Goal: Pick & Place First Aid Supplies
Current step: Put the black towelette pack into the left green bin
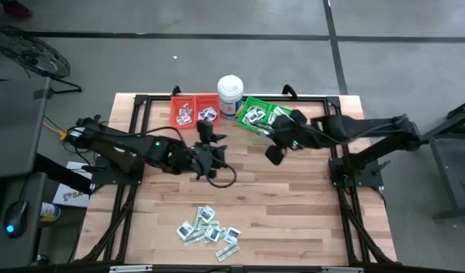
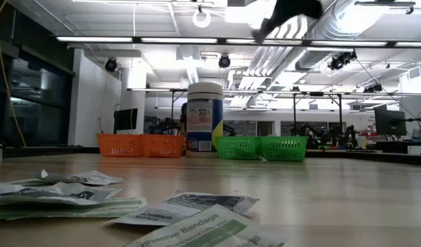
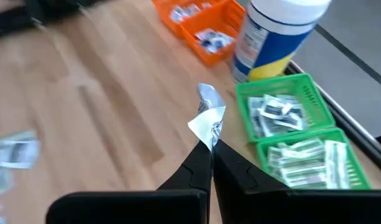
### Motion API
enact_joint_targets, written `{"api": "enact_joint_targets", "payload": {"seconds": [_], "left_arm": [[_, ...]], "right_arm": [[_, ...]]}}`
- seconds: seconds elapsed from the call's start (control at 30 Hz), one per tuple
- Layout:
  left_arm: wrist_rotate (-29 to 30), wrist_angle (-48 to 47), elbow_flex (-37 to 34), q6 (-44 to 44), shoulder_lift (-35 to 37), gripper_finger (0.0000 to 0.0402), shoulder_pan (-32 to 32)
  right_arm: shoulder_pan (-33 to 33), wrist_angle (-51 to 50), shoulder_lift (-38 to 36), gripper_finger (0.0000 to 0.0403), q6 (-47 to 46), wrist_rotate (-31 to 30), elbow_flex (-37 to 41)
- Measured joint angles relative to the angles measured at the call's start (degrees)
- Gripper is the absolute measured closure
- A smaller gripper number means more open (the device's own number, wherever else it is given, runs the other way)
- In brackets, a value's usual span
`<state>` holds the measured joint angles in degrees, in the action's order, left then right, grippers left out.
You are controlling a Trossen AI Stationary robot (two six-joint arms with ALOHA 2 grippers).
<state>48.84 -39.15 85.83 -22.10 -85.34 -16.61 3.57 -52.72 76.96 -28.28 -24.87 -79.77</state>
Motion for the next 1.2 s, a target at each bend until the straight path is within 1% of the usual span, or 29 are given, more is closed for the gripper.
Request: {"api": "enact_joint_targets", "payload": {"seconds": [0.1, 0.23, 0.33, 0.43, 0.5, 0.57, 0.67, 0.87, 0.93, 1.1, 1.2], "left_arm": [[1.1, -4.9, -3.4, 6.9, 3.2, 0.0238, -1.4], [4.4, -6.0, -9.7, 16.2, 7.3, 0.0238, -5.0], [6.5, -5.4, -14.7, 24.1, 10.0, 0.0238, -8.3], [7.1, -3.6, -19.6, 31.4, 11.9, 0.0238, -11.8], [7.3, -4.6, -22.5, 36.9, 12.7, 0.0238, -14.2], [8.0, -3.5, -24.2, 42.0, 12.7, 0.0238, -16.3], [8.8, -3.3, -26.3, 47.6, 12.8, 0.0238, -19.5], [10.5, 0.4, -28.3, 52.5, 12.6, 0.0238, -23.9], [11.5, 0.0, -28.4, 53.9, 12.6, 0.0238, -25.1], [11.5, 0.4, -28.4, 55.0, 12.6, 0.0238, -25.6], [11.6, 0.6, -28.4, 55.0, 12.6, 0.0238, -25.5]], "right_arm": [[-5.4, 0.4, 3.2, 0.0403, 4.7, 2.4, 0.0], [-12.8, 0.9, 7.3, 0.0403, 9.8, 7.0, 0.0], [-18.0, 2.0, 10.0, 0.0403, 13.4, 11.6, 0.0], [-23.0, 3.4, 12.4, 0.0403, 16.7, 16.7, 0.0], [-26.1, 4.3, 14.0, 0.0403, 18.4, 20.9, 0.0], [-29.0, 4.8, 15.6, 0.0403, 20.6, 24.1, 0.0], [-33.4, 5.5, 17.8, 0.0403, 24.1, 29.1, 0.0], [-40.8, 7.4, 22.5, 0.0403, 28.3, 37.9, 0.0], [-42.3, 8.6, 23.7, 0.0402, 28.4, 39.5, 0.0], [-43.8, 11.0, 25.7, 0.0403, 29.0, 43.0, 0.0], [-43.8, 12.8, 26.2, 0.0403, 29.8, 43.7, 0.0]]}}
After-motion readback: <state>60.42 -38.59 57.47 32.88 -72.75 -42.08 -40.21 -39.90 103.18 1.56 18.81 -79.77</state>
